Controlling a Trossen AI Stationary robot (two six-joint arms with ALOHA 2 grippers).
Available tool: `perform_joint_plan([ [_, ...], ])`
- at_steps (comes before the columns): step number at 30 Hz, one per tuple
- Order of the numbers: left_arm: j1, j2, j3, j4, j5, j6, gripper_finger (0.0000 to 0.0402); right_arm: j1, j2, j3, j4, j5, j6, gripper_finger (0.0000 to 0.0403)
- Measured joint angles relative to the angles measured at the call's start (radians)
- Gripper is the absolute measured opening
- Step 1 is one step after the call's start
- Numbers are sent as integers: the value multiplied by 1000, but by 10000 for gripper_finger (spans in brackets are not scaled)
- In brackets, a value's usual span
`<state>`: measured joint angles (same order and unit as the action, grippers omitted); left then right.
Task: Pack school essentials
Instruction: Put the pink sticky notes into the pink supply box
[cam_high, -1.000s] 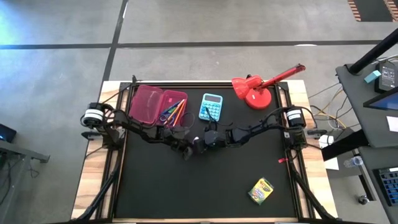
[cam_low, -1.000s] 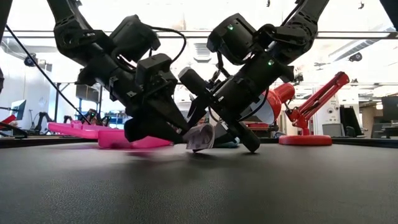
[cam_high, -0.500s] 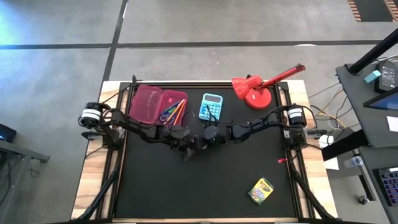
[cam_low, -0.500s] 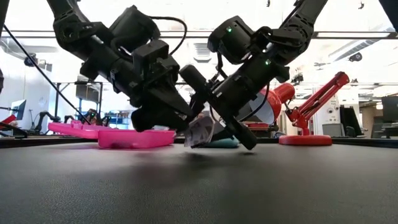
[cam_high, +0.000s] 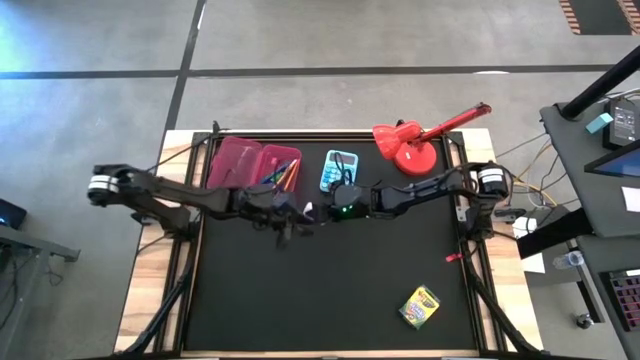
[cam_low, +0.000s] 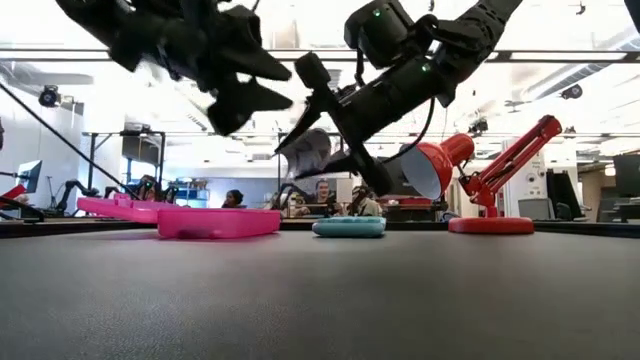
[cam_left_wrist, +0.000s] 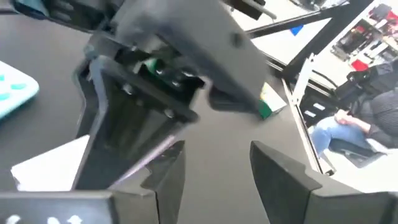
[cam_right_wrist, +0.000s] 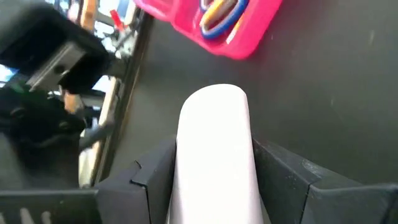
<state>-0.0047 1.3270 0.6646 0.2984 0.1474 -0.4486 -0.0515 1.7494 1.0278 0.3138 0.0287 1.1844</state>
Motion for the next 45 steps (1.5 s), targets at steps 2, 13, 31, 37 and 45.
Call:
perform_joint_plan([
  [2,1,-52,-3,-58,1,17,164,-16,-1,-1,44,2,4,187],
  [13,7,-228,-15,-450,-211,70,164,-74,39,0,269,75,-7,187],
  [31,12,-229,-17,-693,-261,36,164,-143,333,449,30,19,-261,187],
  [37,11,-251,-17,-779,-256,9,164,-187,437,544,27,-56,-266,187],
  [45,11,-289,-17,-784,-262,-34,164,-217,527,676,-14,-106,-383,190],
])
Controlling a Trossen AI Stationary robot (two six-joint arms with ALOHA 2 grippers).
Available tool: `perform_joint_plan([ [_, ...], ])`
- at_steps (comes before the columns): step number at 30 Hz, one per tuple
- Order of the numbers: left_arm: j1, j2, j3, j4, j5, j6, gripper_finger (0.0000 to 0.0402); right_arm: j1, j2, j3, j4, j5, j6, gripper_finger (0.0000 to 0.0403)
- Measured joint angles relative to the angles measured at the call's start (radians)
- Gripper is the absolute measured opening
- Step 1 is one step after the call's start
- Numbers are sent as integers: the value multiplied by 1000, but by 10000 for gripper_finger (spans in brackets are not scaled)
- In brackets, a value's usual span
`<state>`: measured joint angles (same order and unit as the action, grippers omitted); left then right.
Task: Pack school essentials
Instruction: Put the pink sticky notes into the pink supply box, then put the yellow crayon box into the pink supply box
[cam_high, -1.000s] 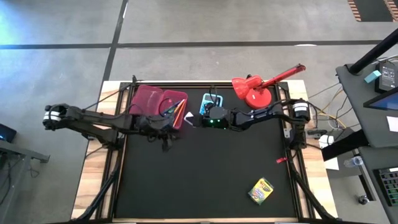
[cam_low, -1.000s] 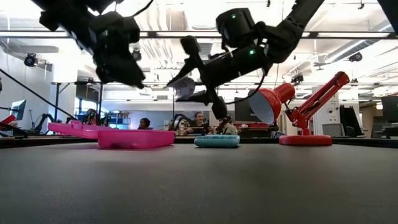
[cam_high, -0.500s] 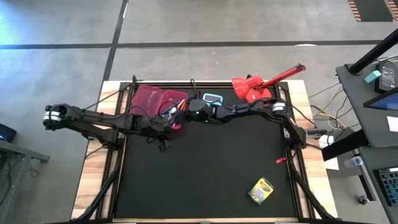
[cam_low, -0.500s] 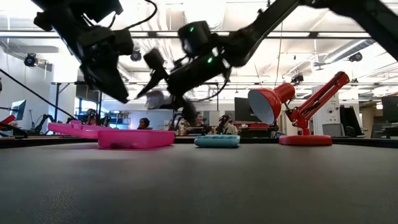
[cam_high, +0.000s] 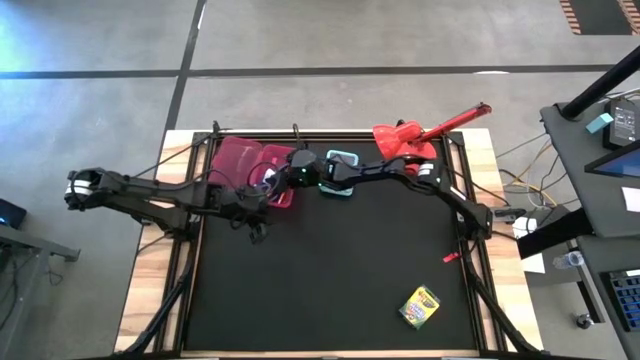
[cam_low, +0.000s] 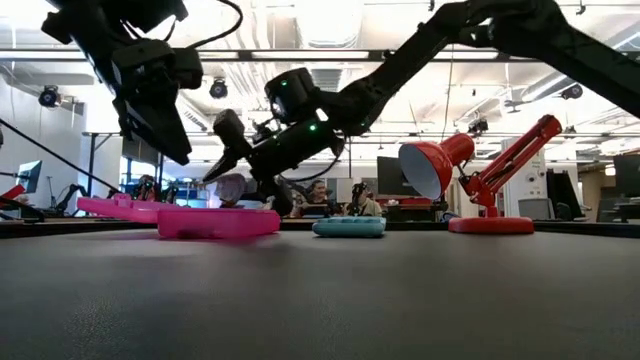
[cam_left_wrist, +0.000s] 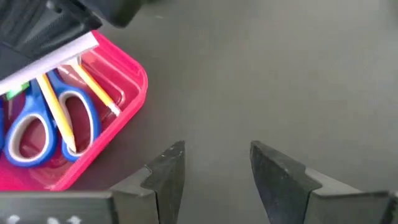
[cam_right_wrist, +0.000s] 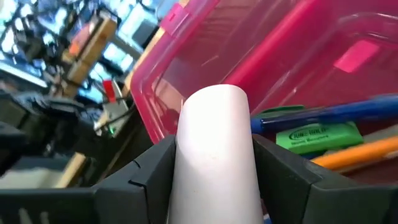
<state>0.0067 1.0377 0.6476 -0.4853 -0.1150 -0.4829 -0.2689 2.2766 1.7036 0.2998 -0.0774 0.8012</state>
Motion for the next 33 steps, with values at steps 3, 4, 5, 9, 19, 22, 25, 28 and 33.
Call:
perform_joint_plan([
  [3,0,-8,0,-6,0,-10,164,-13,23,60,-82,-35,-62,205],
  [4,0,-10,0,-8,0,-11,164,-16,32,78,-107,-37,-76,211],
  [5,0,-12,0,-13,0,-15,164,-19,35,94,-135,-36,-98,219],
  [9,0,-13,0,-22,-1,-35,164,-27,36,150,-249,-30,-226,254],
  [19,0,-12,0,-28,-2,-36,164,-35,34,293,-482,-28,-389,318],
  [22,0,-12,0,-28,-3,-36,164,-31,33,298,-480,-28,-420,324],
  [25,0,-13,0,-28,-3,-36,164,-30,33,298,-485,-27,-436,324],
  [28,0,-13,0,-27,-3,-36,164,-31,12,298,-540,-32,-422,321],
  [33,0,-13,0,-24,-3,-35,164,-18,-84,305,-704,-18,-497,314],
])
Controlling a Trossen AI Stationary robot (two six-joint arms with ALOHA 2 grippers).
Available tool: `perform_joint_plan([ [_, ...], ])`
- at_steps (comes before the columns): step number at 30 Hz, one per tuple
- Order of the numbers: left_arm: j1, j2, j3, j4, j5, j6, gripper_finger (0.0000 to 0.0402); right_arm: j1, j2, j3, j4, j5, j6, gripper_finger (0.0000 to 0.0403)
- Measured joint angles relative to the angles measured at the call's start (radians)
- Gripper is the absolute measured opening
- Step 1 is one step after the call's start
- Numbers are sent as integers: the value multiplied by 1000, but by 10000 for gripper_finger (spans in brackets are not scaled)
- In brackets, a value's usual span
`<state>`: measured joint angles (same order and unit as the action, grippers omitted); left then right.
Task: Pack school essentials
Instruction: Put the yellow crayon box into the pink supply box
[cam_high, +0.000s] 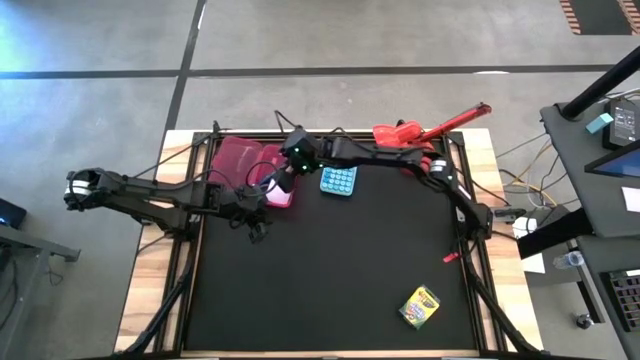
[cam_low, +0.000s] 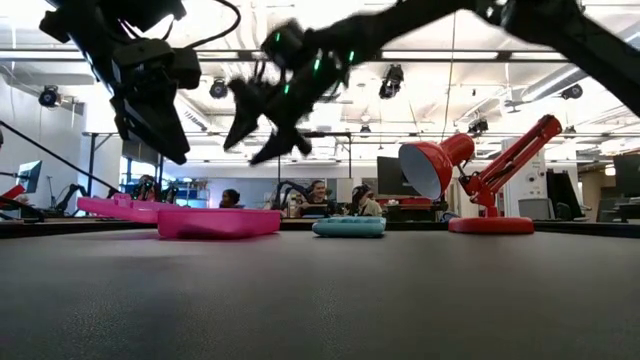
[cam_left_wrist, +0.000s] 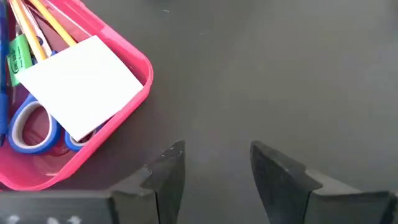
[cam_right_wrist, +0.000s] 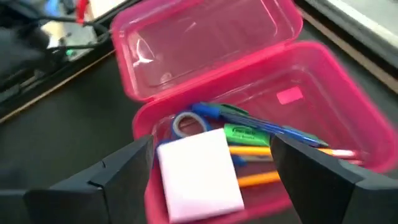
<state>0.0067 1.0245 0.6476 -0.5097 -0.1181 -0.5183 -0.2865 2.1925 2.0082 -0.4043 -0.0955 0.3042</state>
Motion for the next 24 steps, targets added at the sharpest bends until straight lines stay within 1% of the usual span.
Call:
perform_joint_plan([
  [4,0,0,0,10,0,0,164,47,-94,-24,-104,63,-32,314],
  [7,0,0,0,29,0,0,164,91,-170,-72,-154,74,-41,317],
  [10,0,0,0,68,4,0,164,154,-271,-174,-162,95,-20,318],
  [13,0,0,0,126,7,0,164,235,-385,-325,-174,166,51,315],
  [16,0,2,0,204,14,-36,164,325,-499,-488,-176,226,222,311],
  [19,-2,23,0,337,43,-78,164,433,-608,-635,-162,295,466,308],
  [22,-16,72,0,500,76,-80,164,562,-680,-753,-163,381,714,306],
  [24,-40,120,5,590,84,-83,164,652,-712,-811,-166,418,865,307],
])
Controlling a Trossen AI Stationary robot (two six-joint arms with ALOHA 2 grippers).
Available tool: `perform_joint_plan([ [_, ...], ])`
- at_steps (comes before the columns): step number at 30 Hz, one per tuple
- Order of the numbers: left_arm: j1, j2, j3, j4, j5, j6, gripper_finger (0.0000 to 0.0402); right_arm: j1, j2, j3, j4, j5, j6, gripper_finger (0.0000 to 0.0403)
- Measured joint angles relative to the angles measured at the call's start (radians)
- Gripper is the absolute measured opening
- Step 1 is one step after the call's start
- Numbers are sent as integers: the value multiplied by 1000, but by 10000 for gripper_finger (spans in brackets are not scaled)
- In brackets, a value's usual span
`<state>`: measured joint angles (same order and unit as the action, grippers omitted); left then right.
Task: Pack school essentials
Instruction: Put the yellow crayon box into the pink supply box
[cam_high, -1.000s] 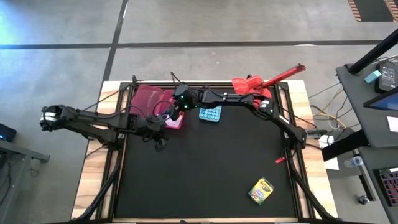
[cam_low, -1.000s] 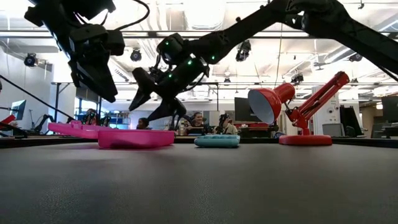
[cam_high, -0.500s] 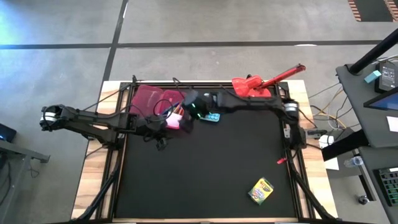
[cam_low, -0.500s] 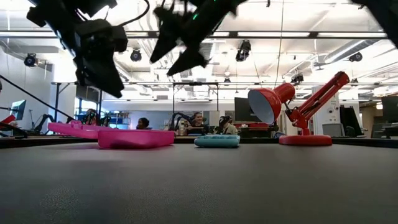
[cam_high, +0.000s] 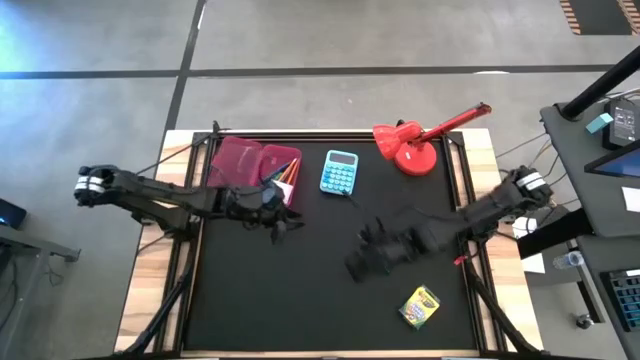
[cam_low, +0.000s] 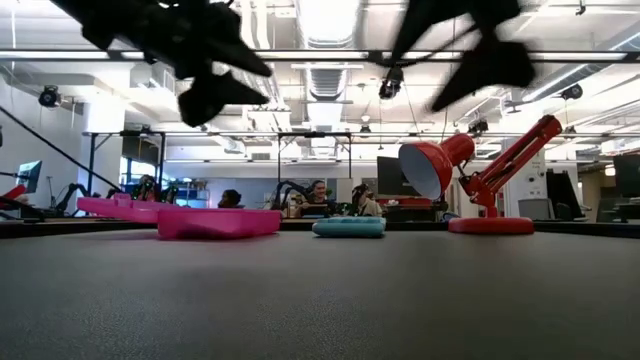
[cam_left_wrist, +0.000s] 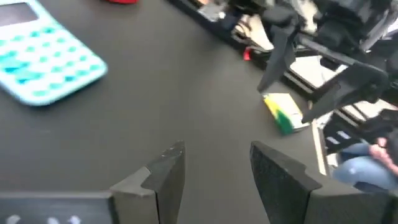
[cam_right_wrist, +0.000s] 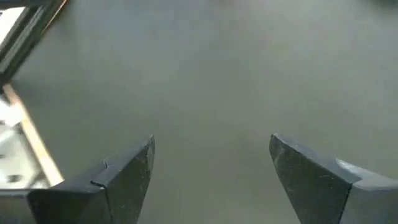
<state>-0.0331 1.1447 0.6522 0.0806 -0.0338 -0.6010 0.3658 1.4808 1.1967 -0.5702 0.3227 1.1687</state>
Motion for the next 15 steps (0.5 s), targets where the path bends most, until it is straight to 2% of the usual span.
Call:
perform_joint_plan([
  [5,-106,165,37,172,2,-21,164,239,-57,-91,5,45,296,311],
  [9,-191,286,71,344,6,-18,164,397,-53,-125,-6,30,415,308],
  [11,-225,335,100,421,3,-14,164,455,-53,-127,-45,-19,489,306],
  [15,-282,429,164,440,-36,-18,164,550,-49,-109,-235,-112,662,302],
])
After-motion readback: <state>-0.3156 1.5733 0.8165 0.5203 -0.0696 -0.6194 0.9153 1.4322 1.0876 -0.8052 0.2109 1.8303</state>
